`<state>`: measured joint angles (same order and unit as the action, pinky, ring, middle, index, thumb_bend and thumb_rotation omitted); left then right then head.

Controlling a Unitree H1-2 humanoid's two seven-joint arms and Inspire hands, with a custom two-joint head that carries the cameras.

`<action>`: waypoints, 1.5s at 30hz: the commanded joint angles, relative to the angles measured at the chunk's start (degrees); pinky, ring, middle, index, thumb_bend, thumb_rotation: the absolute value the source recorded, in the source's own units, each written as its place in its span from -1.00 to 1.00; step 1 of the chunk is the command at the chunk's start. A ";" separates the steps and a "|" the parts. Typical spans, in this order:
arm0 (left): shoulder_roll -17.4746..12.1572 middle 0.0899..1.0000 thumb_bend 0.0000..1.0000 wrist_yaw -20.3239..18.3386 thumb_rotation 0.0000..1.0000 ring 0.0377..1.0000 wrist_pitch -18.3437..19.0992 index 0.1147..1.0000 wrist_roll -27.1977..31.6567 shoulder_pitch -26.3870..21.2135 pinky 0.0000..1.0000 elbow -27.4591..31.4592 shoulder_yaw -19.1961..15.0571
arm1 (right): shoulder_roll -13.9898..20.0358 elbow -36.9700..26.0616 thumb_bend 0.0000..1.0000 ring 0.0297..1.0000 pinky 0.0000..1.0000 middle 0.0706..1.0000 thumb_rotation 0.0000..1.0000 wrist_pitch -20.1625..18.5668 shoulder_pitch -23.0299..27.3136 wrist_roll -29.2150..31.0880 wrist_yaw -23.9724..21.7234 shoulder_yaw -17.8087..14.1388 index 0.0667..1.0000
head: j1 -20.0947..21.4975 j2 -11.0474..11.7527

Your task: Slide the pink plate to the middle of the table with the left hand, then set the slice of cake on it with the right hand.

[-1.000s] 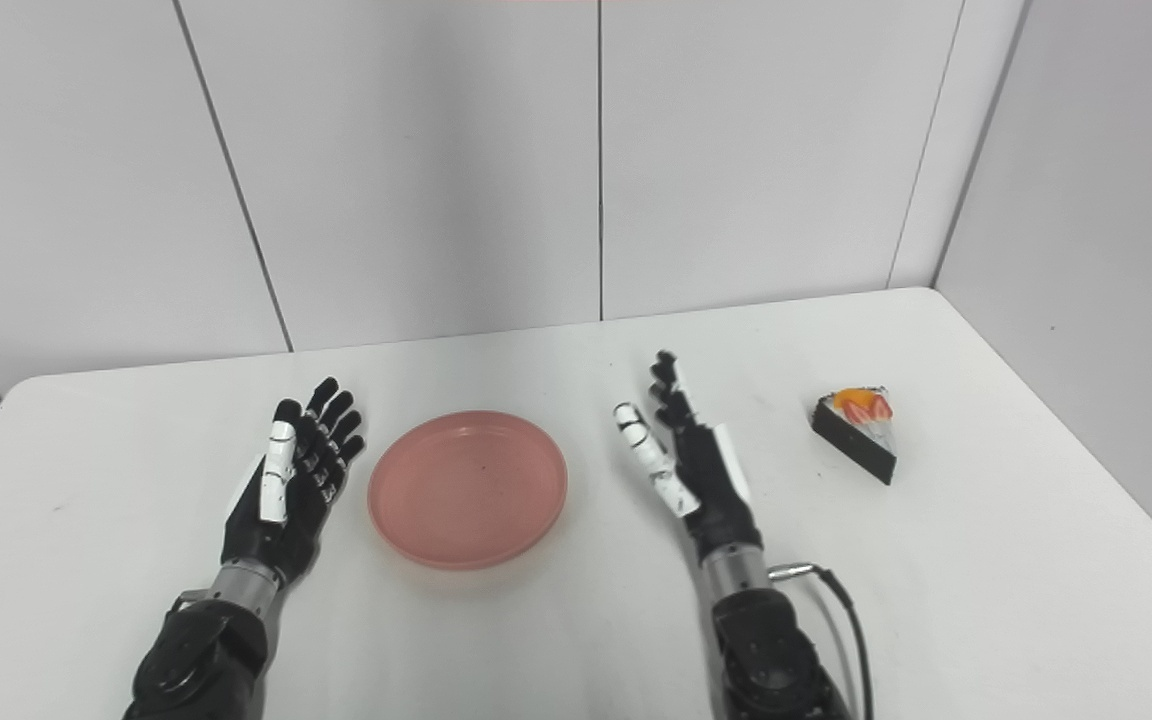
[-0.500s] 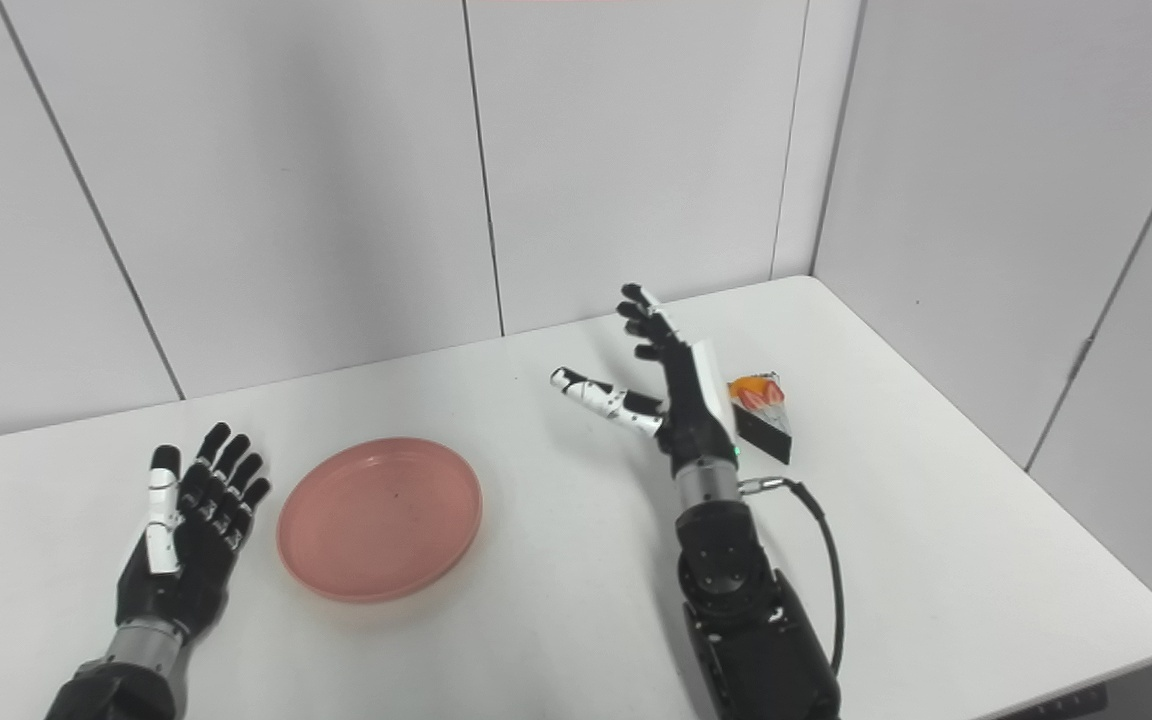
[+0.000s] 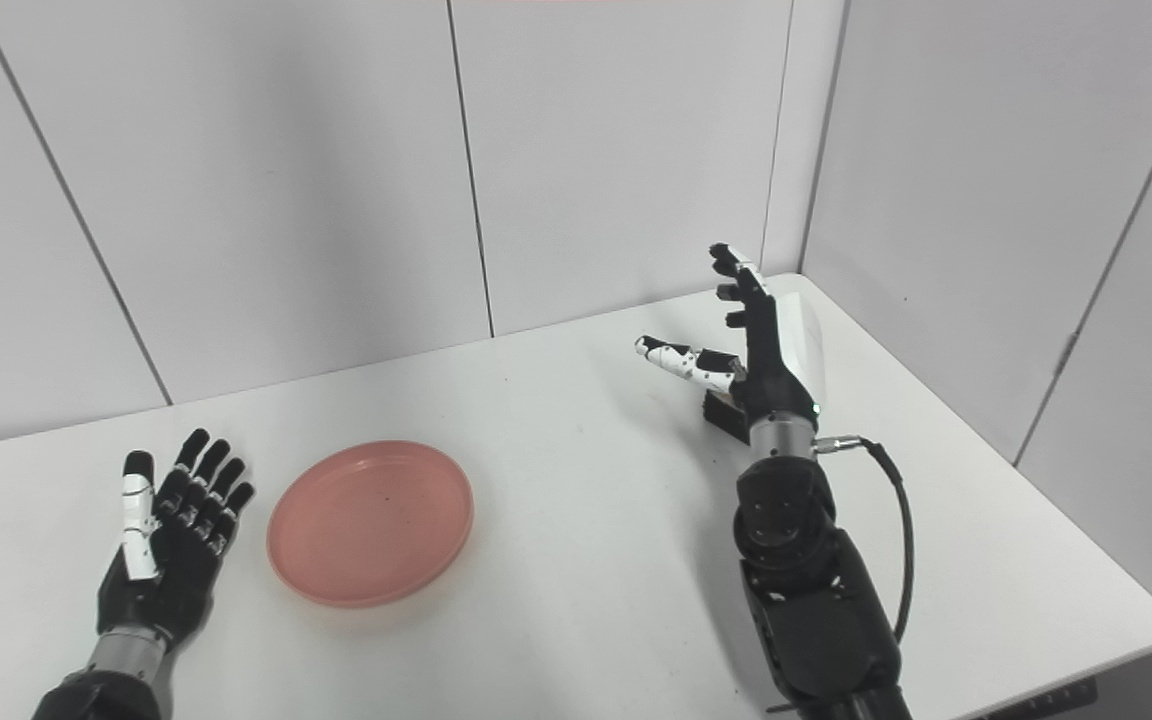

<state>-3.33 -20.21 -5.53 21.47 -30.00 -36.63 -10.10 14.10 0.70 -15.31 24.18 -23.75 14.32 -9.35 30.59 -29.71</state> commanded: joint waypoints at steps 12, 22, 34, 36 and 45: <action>-0.40 1.00 0.41 -1.39 1.00 1.00 0.09 1.00 1.98 1.08 1.00 -2.36 -1.30 | 6.18 -2.57 0.53 0.78 0.54 0.77 -0.48 -9.09 1.40 -7.71 -1.05 1.46 0.65 | 2.48 0.03; -0.76 1.00 0.40 -1.53 1.00 1.00 0.14 1.00 1.73 1.07 1.00 -2.78 -1.26 | 8.22 2.49 0.63 0.80 0.58 0.79 -0.38 -11.40 1.60 -10.58 -2.53 3.64 0.64 | 3.03 -0.31; -0.61 1.00 0.41 -1.09 1.00 1.00 0.81 1.00 1.17 1.50 1.00 -1.15 -0.46 | 7.73 8.10 0.70 0.74 0.48 0.81 -0.42 -11.56 2.43 -10.36 -4.19 4.03 0.60 | 2.85 -0.41; -0.48 1.00 0.41 -0.85 1.00 1.00 1.31 1.00 1.19 1.72 1.00 -0.41 -0.39 | 7.71 8.79 0.69 0.73 0.45 0.81 -0.45 -11.47 2.45 -9.80 -4.03 4.16 0.60 | 2.85 -0.41; -0.25 1.00 0.41 -0.24 1.00 1.00 2.75 1.00 0.66 2.85 1.00 2.62 0.27 | 7.59 13.77 0.66 0.76 0.51 0.81 -0.43 -10.02 3.19 -8.97 -2.34 5.49 0.63 | 2.39 -0.69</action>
<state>-3.53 -20.61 -3.39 22.53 -28.58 -34.11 -10.18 20.84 14.80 -26.89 24.43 -32.56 10.01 -3.93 33.05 -30.32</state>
